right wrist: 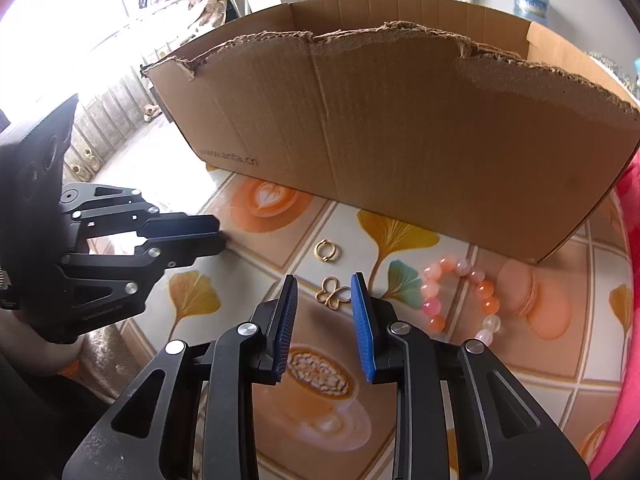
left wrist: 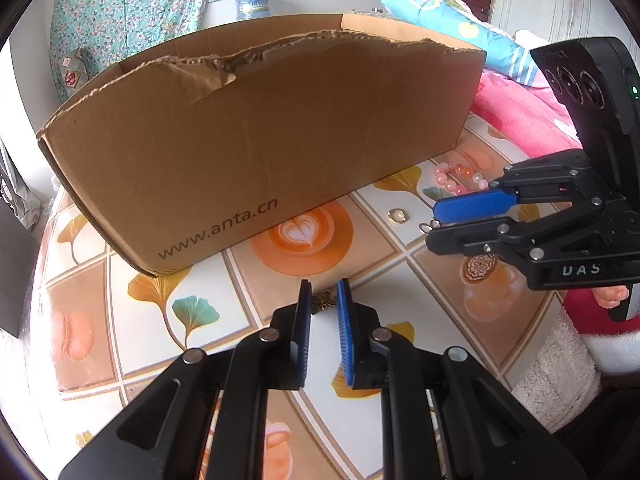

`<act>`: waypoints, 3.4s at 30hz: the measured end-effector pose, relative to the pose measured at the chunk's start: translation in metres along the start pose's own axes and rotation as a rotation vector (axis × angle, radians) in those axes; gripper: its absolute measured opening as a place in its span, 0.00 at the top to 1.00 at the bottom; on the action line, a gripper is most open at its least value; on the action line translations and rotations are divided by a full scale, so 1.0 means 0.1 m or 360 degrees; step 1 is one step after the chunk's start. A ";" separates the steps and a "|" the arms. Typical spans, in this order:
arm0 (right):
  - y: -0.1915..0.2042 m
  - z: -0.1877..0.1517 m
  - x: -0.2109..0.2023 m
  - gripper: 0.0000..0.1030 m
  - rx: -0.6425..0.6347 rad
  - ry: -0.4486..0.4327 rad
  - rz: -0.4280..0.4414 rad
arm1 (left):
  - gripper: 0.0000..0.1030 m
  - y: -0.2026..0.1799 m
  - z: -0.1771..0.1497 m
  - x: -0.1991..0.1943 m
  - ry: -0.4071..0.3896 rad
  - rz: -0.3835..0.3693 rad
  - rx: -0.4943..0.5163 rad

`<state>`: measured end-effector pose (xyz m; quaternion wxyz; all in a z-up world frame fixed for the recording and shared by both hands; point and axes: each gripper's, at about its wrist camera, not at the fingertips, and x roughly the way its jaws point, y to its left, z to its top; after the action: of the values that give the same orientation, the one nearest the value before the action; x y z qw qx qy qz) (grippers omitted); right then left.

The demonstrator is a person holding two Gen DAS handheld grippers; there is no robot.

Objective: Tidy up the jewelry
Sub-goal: 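Lower the left tool onto a small gold charm and close it, then lift the gold charm with the left tool and carry it over the box, then lower the charm into the box and open the left tool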

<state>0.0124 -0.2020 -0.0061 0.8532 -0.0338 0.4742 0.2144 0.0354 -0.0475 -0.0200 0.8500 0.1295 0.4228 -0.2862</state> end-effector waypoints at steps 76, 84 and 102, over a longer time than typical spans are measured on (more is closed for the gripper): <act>0.06 0.05 -0.25 0.83 -0.0148 -0.0014 -0.0159 | 0.88 -0.05 0.01 -0.12 -0.0076 -0.0033 0.0066; 0.07 0.16 -0.68 0.83 -0.0141 -0.0141 -0.0138 | 0.88 -0.06 0.19 -0.46 -0.0215 -0.0133 0.0078; -0.58 1.37 -0.98 0.83 0.0034 -0.0265 0.0020 | 0.88 0.44 1.52 -0.44 -0.0198 -0.0421 -0.0128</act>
<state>0.0990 -0.2514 0.1415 0.8887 -0.0037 0.4040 0.2168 0.1386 -0.0659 0.1064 0.8339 0.0206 0.3939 -0.3861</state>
